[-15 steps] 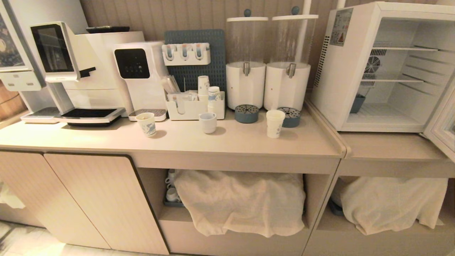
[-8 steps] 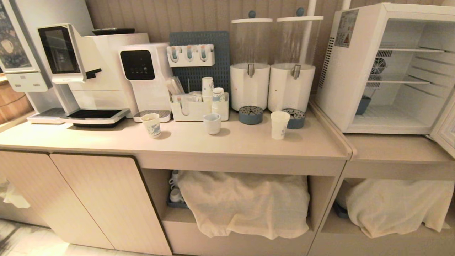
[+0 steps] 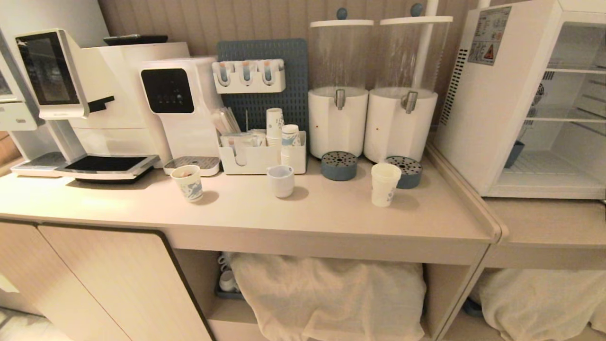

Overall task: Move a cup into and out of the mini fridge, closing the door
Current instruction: Put the paper cup in the freezer

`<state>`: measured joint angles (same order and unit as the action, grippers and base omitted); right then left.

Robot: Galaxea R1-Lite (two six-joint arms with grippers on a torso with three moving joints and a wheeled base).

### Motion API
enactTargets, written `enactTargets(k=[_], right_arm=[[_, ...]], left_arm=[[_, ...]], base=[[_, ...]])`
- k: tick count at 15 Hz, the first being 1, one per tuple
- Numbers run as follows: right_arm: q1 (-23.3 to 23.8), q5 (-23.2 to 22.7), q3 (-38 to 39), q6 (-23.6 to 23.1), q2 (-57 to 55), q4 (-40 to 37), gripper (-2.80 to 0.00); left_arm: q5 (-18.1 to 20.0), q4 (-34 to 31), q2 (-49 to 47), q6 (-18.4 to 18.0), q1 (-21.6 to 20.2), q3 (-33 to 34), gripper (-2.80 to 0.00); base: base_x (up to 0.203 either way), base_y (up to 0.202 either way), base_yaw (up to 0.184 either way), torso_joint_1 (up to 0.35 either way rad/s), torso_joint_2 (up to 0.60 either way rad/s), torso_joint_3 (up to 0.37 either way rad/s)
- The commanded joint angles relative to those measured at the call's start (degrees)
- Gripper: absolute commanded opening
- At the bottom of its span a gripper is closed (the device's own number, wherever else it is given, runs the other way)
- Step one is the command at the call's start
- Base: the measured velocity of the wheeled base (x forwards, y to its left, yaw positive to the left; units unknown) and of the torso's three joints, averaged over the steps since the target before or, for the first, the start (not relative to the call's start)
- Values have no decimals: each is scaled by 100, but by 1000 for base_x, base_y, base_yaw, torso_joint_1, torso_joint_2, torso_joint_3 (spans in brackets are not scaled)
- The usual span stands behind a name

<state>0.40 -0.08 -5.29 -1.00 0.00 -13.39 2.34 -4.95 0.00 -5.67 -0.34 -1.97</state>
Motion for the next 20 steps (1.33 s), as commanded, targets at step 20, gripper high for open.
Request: enactTargets(k=[20], right_arm=[[-3510,159,-4203,1044,-3422,-558,-280]], left_arm=[[3,-6,0,30,-1,-5,-280]], base=[[14,0,0,0,0,0]])
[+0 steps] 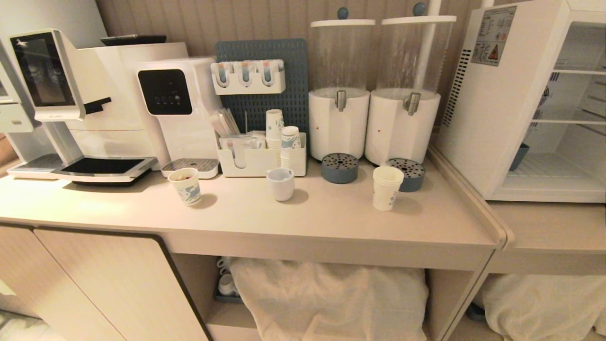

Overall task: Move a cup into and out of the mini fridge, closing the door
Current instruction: Put the paper cup in the freezer

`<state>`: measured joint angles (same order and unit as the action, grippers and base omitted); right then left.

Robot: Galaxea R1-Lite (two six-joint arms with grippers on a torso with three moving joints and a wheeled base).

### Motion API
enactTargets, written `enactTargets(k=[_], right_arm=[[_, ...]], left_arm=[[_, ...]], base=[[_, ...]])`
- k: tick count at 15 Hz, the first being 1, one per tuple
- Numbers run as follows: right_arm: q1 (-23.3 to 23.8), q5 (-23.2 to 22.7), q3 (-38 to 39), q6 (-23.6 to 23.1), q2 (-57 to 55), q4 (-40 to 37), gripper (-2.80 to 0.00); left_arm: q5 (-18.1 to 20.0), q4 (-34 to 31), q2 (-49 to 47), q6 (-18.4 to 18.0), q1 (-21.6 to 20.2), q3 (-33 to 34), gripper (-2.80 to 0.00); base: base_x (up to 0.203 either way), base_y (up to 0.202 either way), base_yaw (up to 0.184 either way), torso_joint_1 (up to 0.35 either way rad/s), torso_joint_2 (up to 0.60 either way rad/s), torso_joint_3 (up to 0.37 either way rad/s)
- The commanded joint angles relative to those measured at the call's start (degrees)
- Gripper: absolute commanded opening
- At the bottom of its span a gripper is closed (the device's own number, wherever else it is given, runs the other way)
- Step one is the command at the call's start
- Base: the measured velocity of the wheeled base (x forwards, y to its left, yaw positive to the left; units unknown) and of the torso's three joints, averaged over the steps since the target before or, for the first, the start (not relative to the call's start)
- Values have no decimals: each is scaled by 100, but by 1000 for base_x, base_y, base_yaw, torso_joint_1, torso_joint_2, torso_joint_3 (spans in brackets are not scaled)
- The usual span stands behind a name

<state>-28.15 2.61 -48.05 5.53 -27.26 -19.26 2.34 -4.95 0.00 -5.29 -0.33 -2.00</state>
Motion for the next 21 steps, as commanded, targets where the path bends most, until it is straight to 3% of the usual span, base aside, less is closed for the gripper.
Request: enactTargets(k=[1,3,5,7,9,10,11,13,18,21], right_arm=[[-753,-224,135,591,-1126,204,-280],[-646,-363,173,840,-2028,808,-280],[-90,-568,75,905,-3061,1260,-280],[903,-1243,31,805,-4036,1812,-280],[1879,-2382,135,312,-4768,2506,-280],[2215,-2833,220,-153,-5090,2725,-112],[2420,-3040,373,-598,-5452,2954,0],[2466,-2858,822,-1106,-6055,4000,0],[2044,-1777,2134,-1618,-8098,8494,0],[1568,-919,2229,-1697,-9141,9958,0]], left_arm=[[3,-6,0,-34,-2,-2,-280],[3,-6,0,-16,-2,-2,-280],[3,-6,0,-16,-2,-2,-280],[3,-6,0,-8,-2,-2,-280],[3,-6,0,-8,-2,-2,-280],[3,0,0,-8,-2,-2,-280],[3,-6,0,1,-2,-2,-280],[3,-6,0,-16,-2,-2,-280],[3,-6,0,-16,-2,-2,-280],[3,-6,0,-23,-2,-2,-280]], base=[[0,0,0,0,0,0],[0,0,0,0,0,0],[0,0,0,0,0,0],[0,0,0,0,0,0],[0,0,0,0,0,0],[0,0,0,0,0,0],[0,0,0,0,0,0],[0,0,0,0,0,0],[0,0,0,0,0,0],[0,0,0,0,0,0]])
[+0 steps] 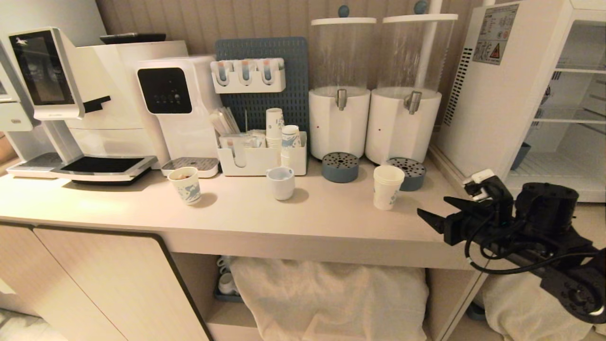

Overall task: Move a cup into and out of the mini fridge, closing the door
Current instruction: Put the paper cup in the freezer

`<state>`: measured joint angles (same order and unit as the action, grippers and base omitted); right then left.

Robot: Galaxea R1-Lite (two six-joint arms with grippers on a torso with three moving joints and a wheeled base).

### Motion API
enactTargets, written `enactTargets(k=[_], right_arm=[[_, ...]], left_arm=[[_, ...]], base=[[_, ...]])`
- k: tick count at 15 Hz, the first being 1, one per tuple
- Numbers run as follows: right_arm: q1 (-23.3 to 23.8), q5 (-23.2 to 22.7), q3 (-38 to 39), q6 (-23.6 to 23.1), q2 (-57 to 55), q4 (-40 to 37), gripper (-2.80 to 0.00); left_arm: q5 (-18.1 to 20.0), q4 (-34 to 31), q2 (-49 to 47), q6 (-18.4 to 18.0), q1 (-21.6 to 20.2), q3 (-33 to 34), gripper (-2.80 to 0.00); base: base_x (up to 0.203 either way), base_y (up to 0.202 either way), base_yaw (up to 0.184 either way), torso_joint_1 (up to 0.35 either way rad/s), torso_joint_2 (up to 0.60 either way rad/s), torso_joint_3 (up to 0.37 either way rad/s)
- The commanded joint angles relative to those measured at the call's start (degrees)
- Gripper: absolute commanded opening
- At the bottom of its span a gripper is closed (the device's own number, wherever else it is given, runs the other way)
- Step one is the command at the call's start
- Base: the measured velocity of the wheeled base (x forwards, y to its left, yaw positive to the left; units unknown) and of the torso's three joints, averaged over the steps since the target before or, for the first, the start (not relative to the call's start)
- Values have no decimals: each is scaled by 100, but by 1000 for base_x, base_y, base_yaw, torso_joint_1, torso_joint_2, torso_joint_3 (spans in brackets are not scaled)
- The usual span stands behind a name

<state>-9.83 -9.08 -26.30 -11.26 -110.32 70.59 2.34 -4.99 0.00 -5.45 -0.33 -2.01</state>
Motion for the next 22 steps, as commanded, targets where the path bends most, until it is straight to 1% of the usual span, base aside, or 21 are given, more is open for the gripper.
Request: enactTargets(k=[1,4,6,12,15,17,20,21,22], right_arm=[[-350,343,-117,-22,-896,1008,0],[-467,703,-887,-18,-1043,661,0],[-529,781,-1369,-10,-1152,159,0],[-588,802,-2118,-25,-1566,-327,0],[-600,787,-2645,-18,-1726,-817,0],[-616,786,-2976,-23,-1897,-975,0],[-661,785,-3206,-17,-2046,-1083,0],[-661,785,-3206,-17,-2046,-1083,-280],[-685,783,-3212,-17,-2016,-1245,-280]], left_arm=[[3,-2,0,-9,-2,-1,-280],[3,-2,0,-9,-2,-1,-280],[3,-2,0,9,-2,8,-280],[3,-2,0,38,-2,5,-280],[3,-2,0,105,-2,8,-280],[3,-2,0,105,-2,8,-280],[3,-2,0,97,-2,-1,-280],[3,-2,0,97,-2,-1,-280],[3,-2,0,97,-2,5,-280]], base=[[0,0,0,0,0,0],[0,0,0,0,0,0],[0,0,0,0,0,0],[0,0,0,0,0,0],[0,0,0,0,0,0],[0,0,0,0,0,0],[0,0,0,0,0,0],[0,0,0,0,0,0],[0,0,0,0,0,0]])
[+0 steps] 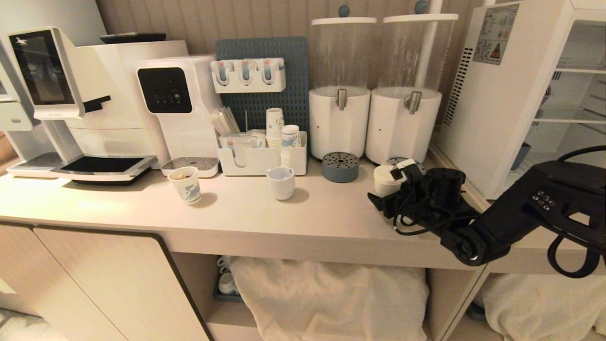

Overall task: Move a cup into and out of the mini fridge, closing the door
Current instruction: Put the paper cup in the freezer

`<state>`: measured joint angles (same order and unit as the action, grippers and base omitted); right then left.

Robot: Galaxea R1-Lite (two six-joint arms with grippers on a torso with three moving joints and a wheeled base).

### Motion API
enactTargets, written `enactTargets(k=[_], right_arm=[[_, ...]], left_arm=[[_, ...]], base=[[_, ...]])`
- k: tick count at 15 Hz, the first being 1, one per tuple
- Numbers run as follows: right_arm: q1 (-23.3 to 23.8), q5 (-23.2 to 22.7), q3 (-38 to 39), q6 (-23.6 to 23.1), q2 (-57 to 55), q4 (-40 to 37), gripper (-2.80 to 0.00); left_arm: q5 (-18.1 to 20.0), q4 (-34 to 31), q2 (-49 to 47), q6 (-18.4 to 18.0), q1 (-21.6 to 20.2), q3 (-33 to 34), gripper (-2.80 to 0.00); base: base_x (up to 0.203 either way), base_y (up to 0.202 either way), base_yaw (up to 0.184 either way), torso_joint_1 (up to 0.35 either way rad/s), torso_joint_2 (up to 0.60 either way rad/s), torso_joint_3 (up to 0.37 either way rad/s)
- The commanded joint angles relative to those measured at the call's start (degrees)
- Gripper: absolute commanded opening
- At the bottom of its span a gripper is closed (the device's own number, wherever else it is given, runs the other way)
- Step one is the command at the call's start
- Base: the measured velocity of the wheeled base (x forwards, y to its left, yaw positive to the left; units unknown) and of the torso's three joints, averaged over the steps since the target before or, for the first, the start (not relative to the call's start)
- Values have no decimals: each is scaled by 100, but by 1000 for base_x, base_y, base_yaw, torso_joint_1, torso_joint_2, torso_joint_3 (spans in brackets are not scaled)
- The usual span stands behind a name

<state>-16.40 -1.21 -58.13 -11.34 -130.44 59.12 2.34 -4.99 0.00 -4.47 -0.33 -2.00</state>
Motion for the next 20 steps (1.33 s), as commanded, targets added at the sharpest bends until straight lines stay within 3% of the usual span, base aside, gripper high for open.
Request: enactTargets(k=[1,5,10,13,17,20], right_arm=[[-32,-11,-15,-9,52,-179,-280],[-30,-62,199,98,368,-313,-280],[-30,-156,1321,274,2013,-444,-280],[-30,-179,1895,285,3378,-901,-280],[-27,147,2172,349,6142,-2541,-280],[-48,610,1937,558,8627,-4795,-280]], left_arm=[[3,-2,0,-10,-2,7,-280],[3,-2,0,-28,-2,7,-280],[3,-2,0,-37,-2,7,-280],[3,-2,0,-37,-2,7,-280],[3,-2,0,7,-2,0,-280],[3,-2,0,11,-2,7,-280]], base=[[0,0,0,0,0,0],[0,0,0,0,0,0],[0,0,0,0,0,0],[0,0,0,0,0,0],[0,0,0,0,0,0],[0,0,0,0,0,0]])
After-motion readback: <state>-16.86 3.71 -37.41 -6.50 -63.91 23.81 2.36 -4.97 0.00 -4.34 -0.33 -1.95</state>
